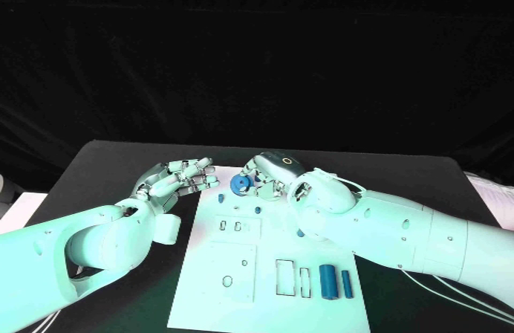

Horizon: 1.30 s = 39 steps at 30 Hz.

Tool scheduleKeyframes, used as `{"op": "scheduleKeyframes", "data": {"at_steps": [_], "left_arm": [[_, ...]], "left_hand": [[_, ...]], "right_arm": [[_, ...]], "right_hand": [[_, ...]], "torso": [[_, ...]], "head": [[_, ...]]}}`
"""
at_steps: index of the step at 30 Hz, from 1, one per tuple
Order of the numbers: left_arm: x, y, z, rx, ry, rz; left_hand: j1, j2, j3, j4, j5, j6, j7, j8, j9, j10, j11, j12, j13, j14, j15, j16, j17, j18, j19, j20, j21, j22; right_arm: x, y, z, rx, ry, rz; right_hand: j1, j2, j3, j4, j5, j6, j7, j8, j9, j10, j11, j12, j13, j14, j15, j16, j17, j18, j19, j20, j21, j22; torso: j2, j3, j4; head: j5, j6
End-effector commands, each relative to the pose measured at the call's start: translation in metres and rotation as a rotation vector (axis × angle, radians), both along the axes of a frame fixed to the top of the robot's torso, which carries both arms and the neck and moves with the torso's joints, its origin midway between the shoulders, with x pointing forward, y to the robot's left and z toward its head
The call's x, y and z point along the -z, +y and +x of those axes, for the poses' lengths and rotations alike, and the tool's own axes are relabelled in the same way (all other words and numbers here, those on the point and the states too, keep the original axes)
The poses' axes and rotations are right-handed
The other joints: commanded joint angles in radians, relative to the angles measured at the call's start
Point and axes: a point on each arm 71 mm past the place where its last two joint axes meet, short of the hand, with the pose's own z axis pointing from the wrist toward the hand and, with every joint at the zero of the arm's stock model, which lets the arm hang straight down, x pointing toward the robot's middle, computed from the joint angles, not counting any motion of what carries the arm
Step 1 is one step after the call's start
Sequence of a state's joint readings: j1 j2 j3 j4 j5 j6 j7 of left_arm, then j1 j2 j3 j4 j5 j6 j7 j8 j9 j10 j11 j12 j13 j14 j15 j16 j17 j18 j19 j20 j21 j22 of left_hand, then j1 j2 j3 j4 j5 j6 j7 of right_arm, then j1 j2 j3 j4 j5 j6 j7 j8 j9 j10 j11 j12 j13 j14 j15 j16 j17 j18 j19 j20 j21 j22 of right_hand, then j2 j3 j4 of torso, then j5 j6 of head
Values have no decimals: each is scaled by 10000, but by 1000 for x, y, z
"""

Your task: Assemble the parts on the task board

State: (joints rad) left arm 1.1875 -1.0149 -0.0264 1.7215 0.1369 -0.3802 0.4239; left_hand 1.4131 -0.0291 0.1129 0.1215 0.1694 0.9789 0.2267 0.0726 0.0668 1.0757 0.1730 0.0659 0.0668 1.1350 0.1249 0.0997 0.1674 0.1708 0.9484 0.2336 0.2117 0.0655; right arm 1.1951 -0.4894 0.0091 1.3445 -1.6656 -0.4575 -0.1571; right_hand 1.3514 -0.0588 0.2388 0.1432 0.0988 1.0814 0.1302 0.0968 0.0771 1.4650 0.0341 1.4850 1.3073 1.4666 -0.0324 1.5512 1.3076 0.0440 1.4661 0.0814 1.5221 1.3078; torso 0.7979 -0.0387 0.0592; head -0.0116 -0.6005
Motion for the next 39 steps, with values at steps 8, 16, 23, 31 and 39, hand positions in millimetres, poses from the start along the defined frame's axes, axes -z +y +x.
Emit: {"op": "scheduleKeyframes", "data": {"at_steps": [8,16,23,31,39], "left_arm": [[-2,-1,-1,80,-155,-77],[-2,0,0,70,-156,-73],[-2,0,0,76,-150,-73],[-2,0,0,83,-150,-77],[-2,0,-1,86,-146,-77]], "left_hand": [[14,1,-5,-74,-25,-10,45,-30,-6,-79,1,-15,-15,-61,3,-43,-10,105,-79,4,-54,-8],[14,1,-5,-74,-25,-10,45,-30,-6,-79,1,-15,-15,-61,3,-43,-10,105,-79,4,-54,-8],[14,1,-5,-74,-25,-10,45,-30,-6,-79,1,-15,-15,-61,3,-43,-10,105,-79,4,-54,-8],[14,1,-5,-74,-25,-10,45,-30,-6,-79,1,-15,-15,-61,3,-43,-10,105,-79,4,-54,-8],[12,5,8,-91,-25,-16,59,-35,-6,-90,10,-13,-15,-63,8,-53,-23,115,-89,17,-64,1]], "right_arm": [[8,-10,3,463,629,-1304],[10,-16,7,745,588,-1506],[9,-17,10,994,356,-1471],[9,-17,11,1103,251,-1491],[12,-13,11,902,604,-1693]], "right_hand": [[-118,-2,8,37,-37,372,-203,31,79,691,-61,11,2092,962,-67,52,2233,-209,486,-104,52,1595],[-142,-16,1,43,-43,375,-204,24,78,689,-62,5,2089,960,-69,49,2225,-208,481,-107,49,1587],[-166,-37,-7,47,-49,372,-203,13,75,686,-63,-1,2086,958,-70,46,2216,-210,488,-110,54,1599],[-183,-52,-13,50,-54,369,-203,4,72,687,-63,0,2086,958,-71,45,2213,-216,503,-112,65,1627],[-686,-500,-328,305,-431,-108,-40,-338,-59,597,74,-209,1962,933,23,-1,2094,-228,527,-65,84,1673]], "torso": [[5,6,14],[9,3,22],[11,-4,18],[8,-7,23],[9,-3,9]], "head": [[-48,-11],[-54,-13],[-72,-4],[-95,-2],[-98,-36]]}}
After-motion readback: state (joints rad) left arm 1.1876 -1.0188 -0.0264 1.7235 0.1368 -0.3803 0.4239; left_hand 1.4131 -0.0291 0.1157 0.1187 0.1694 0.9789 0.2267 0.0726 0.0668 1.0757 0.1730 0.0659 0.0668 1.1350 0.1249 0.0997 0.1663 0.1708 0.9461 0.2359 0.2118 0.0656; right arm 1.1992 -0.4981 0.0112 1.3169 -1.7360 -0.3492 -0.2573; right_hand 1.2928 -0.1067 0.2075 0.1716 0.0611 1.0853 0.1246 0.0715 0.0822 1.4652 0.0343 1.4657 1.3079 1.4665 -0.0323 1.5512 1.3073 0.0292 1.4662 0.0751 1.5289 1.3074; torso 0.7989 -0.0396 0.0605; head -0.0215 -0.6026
